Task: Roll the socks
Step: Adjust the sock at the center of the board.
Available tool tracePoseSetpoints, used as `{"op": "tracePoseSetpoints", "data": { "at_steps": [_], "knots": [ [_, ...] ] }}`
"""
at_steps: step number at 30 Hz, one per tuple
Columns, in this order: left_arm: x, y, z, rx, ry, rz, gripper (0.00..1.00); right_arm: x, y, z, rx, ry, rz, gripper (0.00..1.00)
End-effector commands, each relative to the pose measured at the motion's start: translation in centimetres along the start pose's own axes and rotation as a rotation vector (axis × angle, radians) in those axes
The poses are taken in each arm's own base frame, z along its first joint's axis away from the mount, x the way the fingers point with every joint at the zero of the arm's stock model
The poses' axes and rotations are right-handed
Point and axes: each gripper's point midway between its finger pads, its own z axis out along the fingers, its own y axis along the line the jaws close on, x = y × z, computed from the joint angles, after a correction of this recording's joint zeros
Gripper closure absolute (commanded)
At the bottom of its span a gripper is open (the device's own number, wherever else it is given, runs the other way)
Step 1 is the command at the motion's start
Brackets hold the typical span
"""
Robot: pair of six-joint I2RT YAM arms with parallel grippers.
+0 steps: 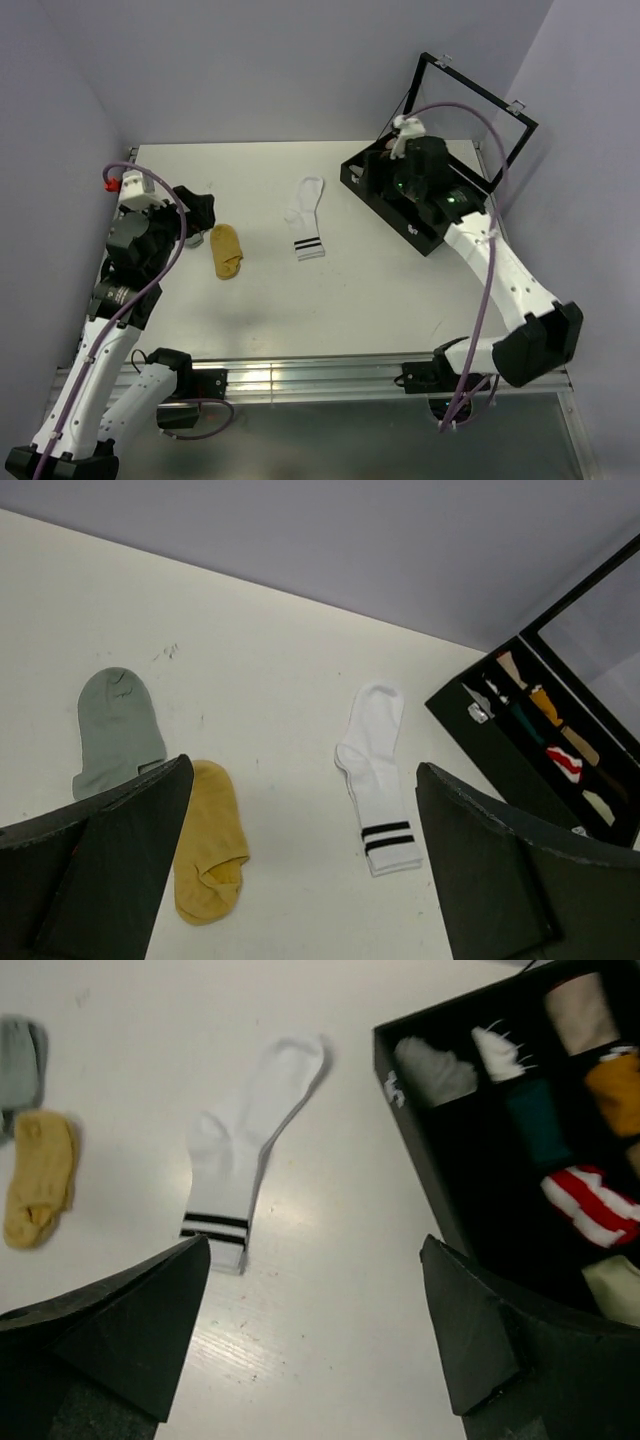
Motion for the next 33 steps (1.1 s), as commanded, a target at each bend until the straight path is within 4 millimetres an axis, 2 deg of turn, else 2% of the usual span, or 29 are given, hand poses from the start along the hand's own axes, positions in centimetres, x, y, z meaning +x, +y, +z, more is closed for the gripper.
{"op": "tracePoseSetpoints", "data": {
  "at_steps": [1,2,4,5,6,8,9,10,12,13,15,17,19,22,23,24,26,27,29,30,32,33],
  "knots": [
    [0.1,-0.6,0.0,0.050,-0.013,0.036,0.00,0.7,2.6,2.3,-0.077,0.022,-0.178,0.08],
    [0.4,-0.6,0.0,0.057,-0.010,0.040,0.00,2.2,3.3,3.9,-0.111,0.068,-0.206,0.09],
    [1.0,-0.4,0.2,0.060,-0.004,0.049,0.01,3.6,4.9,5.5,-0.154,0.093,-0.272,0.14],
    [1.3,-0.4,0.3,0.062,0.000,0.051,0.00,5.1,5.4,7.0,-0.171,0.135,-0.290,0.17],
    [1.4,-0.2,0.3,0.059,-0.003,0.055,0.00,5.8,6.0,7.8,-0.192,0.154,-0.305,0.20],
    [2.2,0.2,0.7,0.052,0.007,0.061,0.01,7.7,7.4,9.8,-0.229,0.203,-0.340,0.27],
    [3.0,0.5,0.9,0.049,0.017,0.063,0.01,8.9,8.4,11.0,-0.257,0.228,-0.358,0.35],
    [3.1,0.4,0.9,0.055,0.018,0.063,0.01,10.1,9.2,12.1,-0.272,0.256,-0.373,0.37],
    [3.6,0.3,1.1,0.064,0.033,0.067,0.00,11.0,10.1,13.3,-0.289,0.267,-0.401,0.41],
    [3.5,0.3,1.1,0.065,0.032,0.070,0.00,12.3,11.0,14.1,-0.307,0.291,-0.417,0.43],
    [3.6,0.5,1.2,0.056,0.033,0.073,0.01,13.3,11.7,15.0,-0.320,0.308,-0.433,0.47],
    [3.7,0.6,1.2,0.050,0.034,0.074,0.01,15.2,12.8,16.1,-0.339,0.342,-0.452,0.53],
    [3.7,0.7,1.2,0.046,0.034,0.074,0.01,17.0,13.1,17.0,-0.330,0.375,-0.460,0.55],
    [3.8,0.6,1.2,0.045,0.035,0.078,0.00,19.7,13.6,16.8,-0.321,0.426,-0.466,0.58],
    [3.8,0.6,1.2,0.043,0.036,0.077,0.01,20.5,14.4,16.5,-0.327,0.430,-0.463,0.58],
    [3.8,0.5,1.1,0.046,0.035,0.078,0.01,21.8,14.3,16.0,-0.317,0.454,-0.463,0.58],
    [3.8,0.5,1.1,0.046,0.032,0.081,0.01,23.1,14.5,15.5,-0.270,0.475,-0.444,0.59],
    [3.7,0.6,1.0,0.041,0.029,0.083,0.01,24.6,15.2,14.5,-0.277,0.505,-0.450,0.60],
    [3.6,0.6,0.9,0.037,0.026,0.084,0.01,25.9,15.6,13.5,-0.238,0.528,-0.433,0.61],
    [3.6,0.6,0.9,0.034,0.025,0.086,0.01,26.9,17.0,12.4,-0.237,0.543,-0.417,0.61],
    [3.6,0.6,0.8,0.028,0.024,0.087,0.01,28.2,17.8,10.9,-0.195,0.584,-0.372,0.62],
    [3.5,0.7,0.7,0.025,0.019,0.087,0.01,28.2,18.8,10.5,-0.194,0.589,-0.354,0.62]
  ]
}}
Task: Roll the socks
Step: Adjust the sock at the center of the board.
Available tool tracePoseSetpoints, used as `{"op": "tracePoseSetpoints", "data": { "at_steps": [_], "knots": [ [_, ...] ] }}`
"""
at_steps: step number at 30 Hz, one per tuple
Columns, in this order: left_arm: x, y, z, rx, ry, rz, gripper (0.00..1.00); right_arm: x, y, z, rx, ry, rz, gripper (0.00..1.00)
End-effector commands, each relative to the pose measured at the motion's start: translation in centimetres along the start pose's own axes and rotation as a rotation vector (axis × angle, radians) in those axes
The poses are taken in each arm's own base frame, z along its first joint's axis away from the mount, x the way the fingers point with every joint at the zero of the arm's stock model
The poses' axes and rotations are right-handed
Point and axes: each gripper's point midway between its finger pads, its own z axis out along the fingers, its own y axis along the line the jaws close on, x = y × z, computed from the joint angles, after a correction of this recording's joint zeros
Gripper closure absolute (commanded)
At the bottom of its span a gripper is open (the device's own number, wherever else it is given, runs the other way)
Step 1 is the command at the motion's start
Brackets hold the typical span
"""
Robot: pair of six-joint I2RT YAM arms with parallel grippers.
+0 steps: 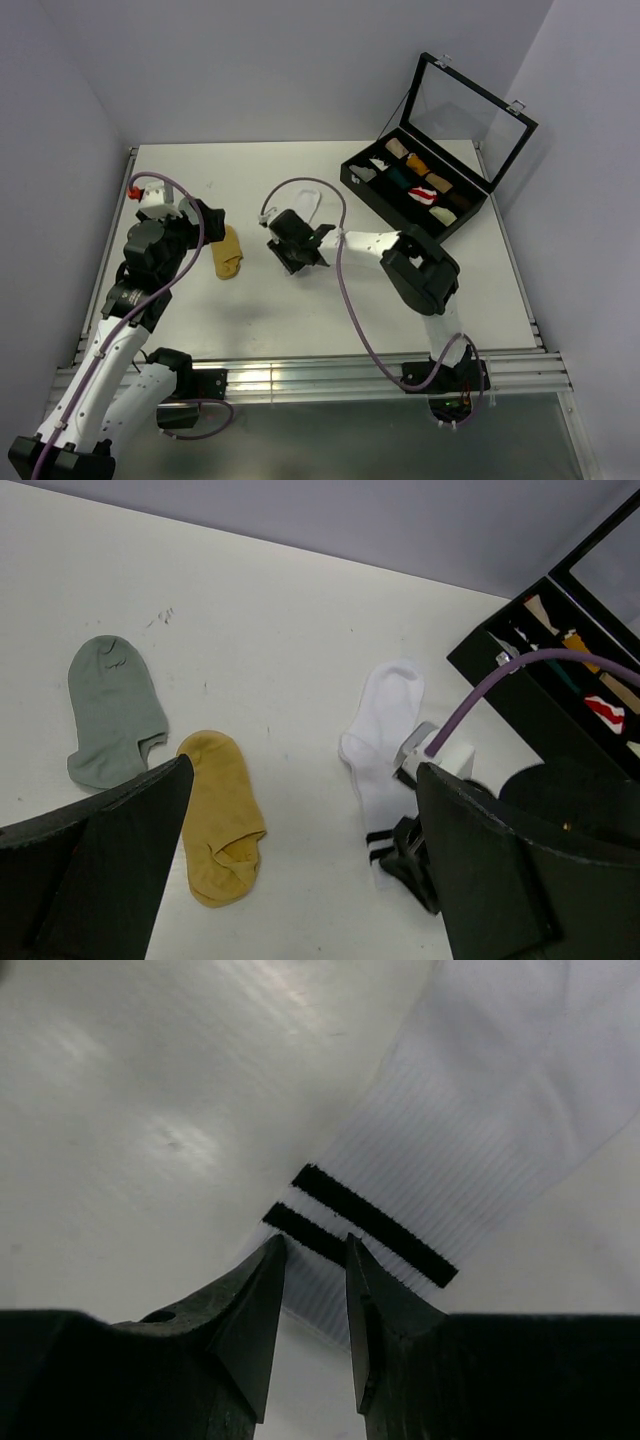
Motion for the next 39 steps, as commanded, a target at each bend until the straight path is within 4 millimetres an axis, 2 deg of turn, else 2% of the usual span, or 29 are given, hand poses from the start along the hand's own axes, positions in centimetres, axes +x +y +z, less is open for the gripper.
{"op": "tracePoseSetpoints", "data": {
  "at_steps": [1,2,3,4,5,6,8,9,13,14,17,18,21,23,26,27,31,35,38,39],
  "knots": [
    [-1.6,-0.1,-0.4,-0.006,-0.060,0.017,0.00,1.7,4.8,-1.4,0.006,0.062,0.100,0.62],
    [-1.6,0.0,-0.4,-0.011,-0.062,0.017,0.00,1.9,6.0,-1.8,-0.017,0.083,0.120,0.63],
    [-1.7,-0.1,-0.5,-0.010,-0.065,0.017,0.01,0.5,7.6,-2.5,-0.072,0.063,0.118,0.63],
    [-1.7,0.0,-0.6,-0.014,-0.066,0.017,0.01,-0.1,8.9,-3.1,-0.102,0.053,0.101,0.63],
    [-1.9,0.0,-0.6,-0.017,-0.071,0.016,0.01,-0.7,9.4,-3.8,-0.118,0.040,0.087,0.62],
    [-1.7,0.2,-0.6,-0.022,-0.068,0.017,0.00,-2.6,9.8,-5.0,-0.139,-0.007,0.082,0.62],
    [-1.7,0.3,-0.7,-0.028,-0.068,0.019,0.00,-4.2,9.1,-6.1,-0.122,-0.048,0.048,0.62],
    [-1.8,0.2,-0.8,-0.027,-0.071,0.020,0.01,-5.9,8.3,-7.0,-0.091,-0.093,0.040,0.61],
    [-1.8,0.3,-0.8,-0.029,-0.070,0.024,0.01,-8.9,4.3,-7.3,-0.021,-0.147,0.021,0.60],
    [-1.8,0.3,-0.8,-0.031,-0.071,0.025,0.00,-9.6,2.3,-7.0,-0.005,-0.157,0.043,0.60],
    [-1.8,0.3,-0.7,-0.034,-0.071,0.024,0.00,-11.5,-0.2,-6.2,-0.035,-0.205,0.100,0.61],
    [-1.7,0.3,-0.7,-0.032,-0.068,0.024,0.01,-11.9,-2.6,-5.6,-0.011,-0.210,0.134,0.61],
    [-1.5,0.3,-0.6,-0.032,-0.063,0.022,0.00,-13.1,-4.9,-4.3,-0.007,-0.225,0.160,0.62],
    [-1.6,0.3,-0.6,-0.035,-0.064,0.022,0.00,-13.7,-5.4,-3.5,-0.011,-0.236,0.161,0.62],
    [-1.6,0.4,-0.6,-0.035,-0.063,0.024,0.00,-13.9,-6.2,-1.6,-0.015,-0.236,0.181,0.62],
    [-1.6,0.4,-0.6,-0.035,-0.063,0.024,0.01,-13.1,-6.4,-0.3,-0.013,-0.214,0.190,0.62],
    [-1.5,0.3,-0.6,-0.030,-0.063,0.022,0.01,-11.6,-7.0,2.7,-0.022,-0.170,0.243,0.62],
    [-1.4,0.2,-0.6,-0.025,-0.061,0.022,0.00,-10.0,-7.8,4.2,-0.002,-0.133,0.297,0.64],
    [-1.4,0.2,-0.5,-0.026,-0.061,0.019,0.01,-8.9,-9.2,4.3,0.064,-0.112,0.354,0.64],
    [-1.4,0.2,-0.5,-0.029,-0.062,0.018,0.00,-7.9,-9.6,4.3,0.071,-0.093,0.380,0.65]
  ]
}}
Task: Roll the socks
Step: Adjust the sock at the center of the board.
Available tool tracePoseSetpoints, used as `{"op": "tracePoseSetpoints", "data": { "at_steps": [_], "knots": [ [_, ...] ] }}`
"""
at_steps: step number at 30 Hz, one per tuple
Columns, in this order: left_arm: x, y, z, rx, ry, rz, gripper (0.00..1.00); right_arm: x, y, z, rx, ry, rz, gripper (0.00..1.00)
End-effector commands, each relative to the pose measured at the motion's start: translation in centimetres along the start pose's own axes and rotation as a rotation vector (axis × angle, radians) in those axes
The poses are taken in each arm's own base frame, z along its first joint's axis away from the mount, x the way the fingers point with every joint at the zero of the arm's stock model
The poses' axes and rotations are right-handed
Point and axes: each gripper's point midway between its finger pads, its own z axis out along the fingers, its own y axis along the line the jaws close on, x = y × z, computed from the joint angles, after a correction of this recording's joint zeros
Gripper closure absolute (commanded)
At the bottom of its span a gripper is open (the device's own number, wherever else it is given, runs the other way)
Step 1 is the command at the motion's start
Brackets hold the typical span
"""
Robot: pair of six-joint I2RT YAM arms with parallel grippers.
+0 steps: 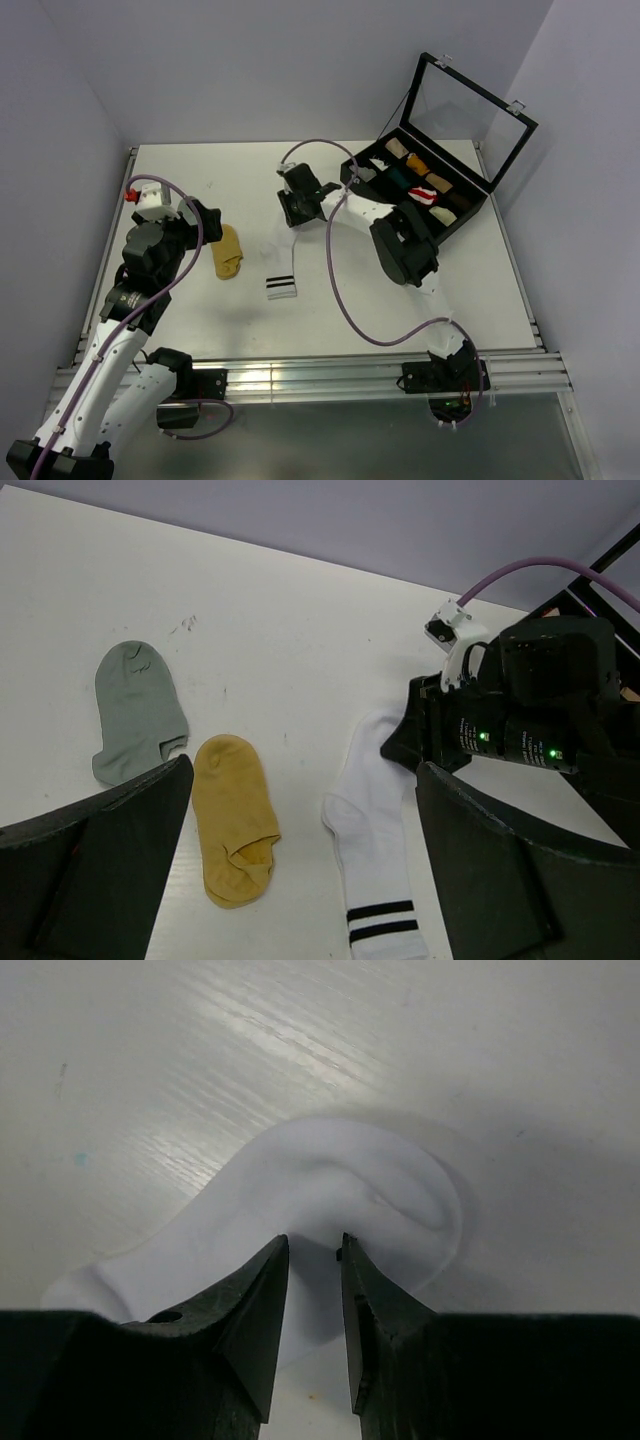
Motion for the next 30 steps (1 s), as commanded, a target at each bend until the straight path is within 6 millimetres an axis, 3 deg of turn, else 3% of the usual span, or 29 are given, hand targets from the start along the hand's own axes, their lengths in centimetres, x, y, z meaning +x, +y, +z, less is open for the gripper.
{"op": "tracePoseSetpoints", "data": {
  "at_steps": [1,2,4,5,10,13,17,20,22,26,30],
  "knots": [
    [-0.9,-0.4,0.0,0.013,-0.033,0.001,0.01,-0.2,-2.9,-0.8,0.097,-0.015,0.130,0.65],
    [-0.8,-0.4,0.0,0.012,-0.032,0.001,0.00,1.1,-4.1,-0.9,0.140,0.009,0.153,0.65],
    [-0.8,-0.4,0.1,0.015,-0.029,0.002,0.01,1.5,-5.8,-1.8,0.184,0.005,0.232,0.65],
    [-0.8,-0.4,0.0,0.014,-0.031,0.001,0.00,3.0,-6.6,-2.0,0.207,0.034,0.256,0.65],
    [-0.8,-0.5,0.0,0.020,-0.031,-0.002,0.01,4.0,-10.4,-4.9,0.285,0.022,0.360,0.64],
    [-0.6,-0.5,0.1,0.022,-0.027,-0.003,0.01,3.7,-10.9,-6.1,0.290,0.011,0.361,0.63],
    [-0.7,-0.6,0.1,0.025,-0.026,-0.006,0.01,1.5,-9.6,-7.8,0.210,-0.051,0.322,0.59],
    [-0.7,-0.6,0.2,0.023,-0.026,-0.007,0.01,-1.3,-8.1,-10.9,0.141,-0.142,0.279,0.55],
    [-0.6,-0.6,0.2,0.021,-0.025,-0.007,0.01,-2.0,-7.6,-12.0,0.122,-0.167,0.243,0.53],
    [-0.7,-0.5,0.2,0.019,-0.026,-0.007,0.00,-2.2,-5.7,-14.2,0.101,-0.188,0.139,0.47],
    [-0.7,-0.3,0.2,0.005,-0.028,-0.009,0.00,-0.6,-3.0,-14.5,0.122,-0.164,-0.024,0.38]
  ]
}}
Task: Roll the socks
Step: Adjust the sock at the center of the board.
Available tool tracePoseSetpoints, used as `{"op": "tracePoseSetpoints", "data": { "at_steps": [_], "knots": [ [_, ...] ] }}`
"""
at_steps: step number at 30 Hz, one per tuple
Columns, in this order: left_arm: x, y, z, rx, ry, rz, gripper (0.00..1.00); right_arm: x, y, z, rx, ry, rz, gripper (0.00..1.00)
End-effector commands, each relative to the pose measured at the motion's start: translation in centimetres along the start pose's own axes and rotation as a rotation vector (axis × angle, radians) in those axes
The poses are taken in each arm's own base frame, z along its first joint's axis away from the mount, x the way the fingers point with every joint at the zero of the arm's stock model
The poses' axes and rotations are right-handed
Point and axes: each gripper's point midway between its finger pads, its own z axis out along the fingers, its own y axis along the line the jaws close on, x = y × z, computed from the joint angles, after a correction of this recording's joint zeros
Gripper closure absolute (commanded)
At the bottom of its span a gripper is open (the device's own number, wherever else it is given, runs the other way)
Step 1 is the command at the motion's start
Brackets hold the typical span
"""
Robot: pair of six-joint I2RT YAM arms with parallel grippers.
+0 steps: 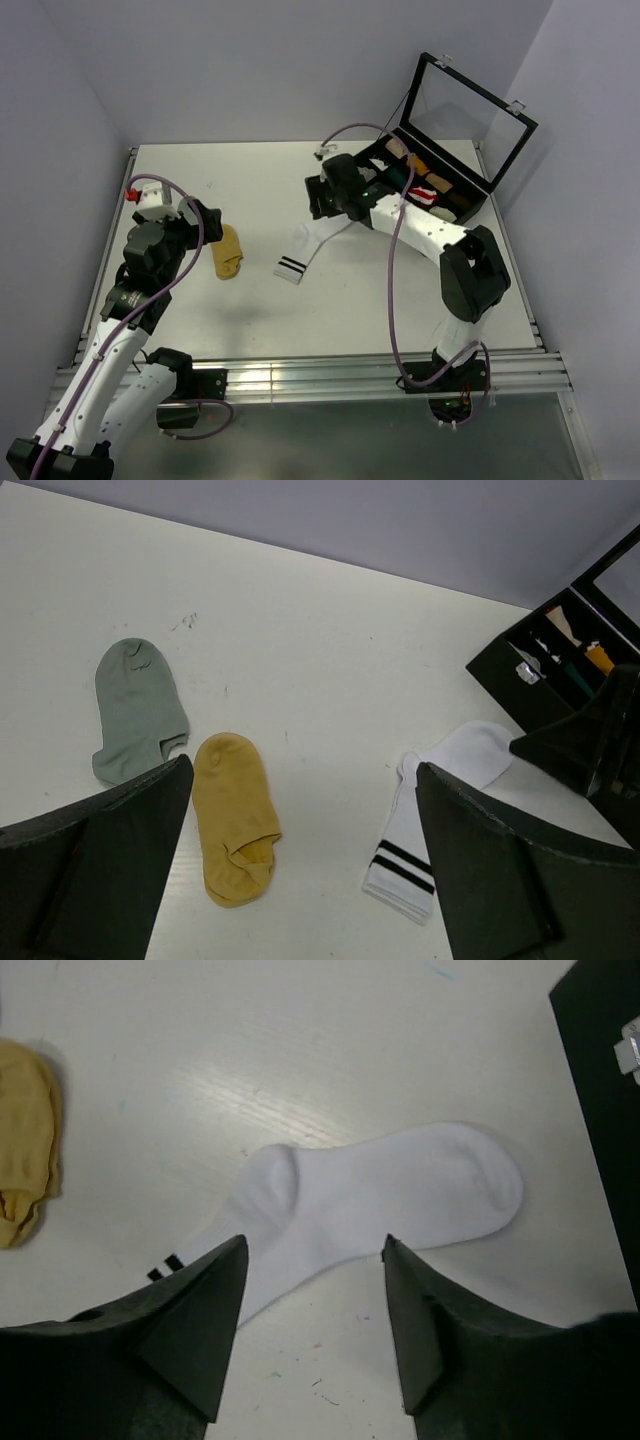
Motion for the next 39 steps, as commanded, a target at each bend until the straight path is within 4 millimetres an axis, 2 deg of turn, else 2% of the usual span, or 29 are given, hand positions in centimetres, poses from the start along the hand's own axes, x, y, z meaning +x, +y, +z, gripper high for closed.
{"op": "tracePoseSetpoints", "data": {
  "at_steps": [1,3,4,7,8,12,20,26,29,39],
  "knots": [
    [-1.0,-0.1,0.1,-0.007,-0.036,-0.011,0.01,2.2,3.6,-1.2,-0.024,0.006,-0.220,0.33],
    [-0.9,0.2,0.2,-0.026,-0.036,-0.016,0.01,3.7,5.3,-1.4,-0.050,0.016,-0.285,0.29],
    [-0.9,0.8,0.1,-0.059,-0.041,-0.019,0.01,4.8,7.1,-1.8,-0.087,0.033,-0.337,0.28],
    [-1.0,1.7,0.0,-0.108,-0.049,-0.029,0.00,6.6,9.2,-2.0,-0.130,0.048,-0.442,0.28],
    [-1.1,2.0,-0.1,-0.129,-0.054,-0.031,0.01,7.8,10.6,-2.2,-0.155,0.046,-0.490,0.28],
    [-1.2,2.1,-0.2,-0.132,-0.057,-0.033,0.01,10.1,12.7,-2.5,-0.179,0.053,-0.602,0.28],
    [-1.2,2.0,-0.2,-0.125,-0.057,-0.032,0.01,13.1,13.2,-1.7,-0.186,0.121,-0.679,0.37],
    [-1.0,1.9,-0.1,-0.120,-0.052,-0.032,0.00,14.5,12.9,-1.1,-0.181,0.153,-0.712,0.43],
    [-1.0,1.9,-0.1,-0.116,-0.051,-0.030,0.00,14.9,12.9,-0.9,-0.190,0.164,-0.721,0.50],
    [-0.8,1.8,0.0,-0.111,-0.046,-0.028,0.00,16.5,12.3,0.4,-0.174,0.201,-0.753,0.50]
  ]
}}
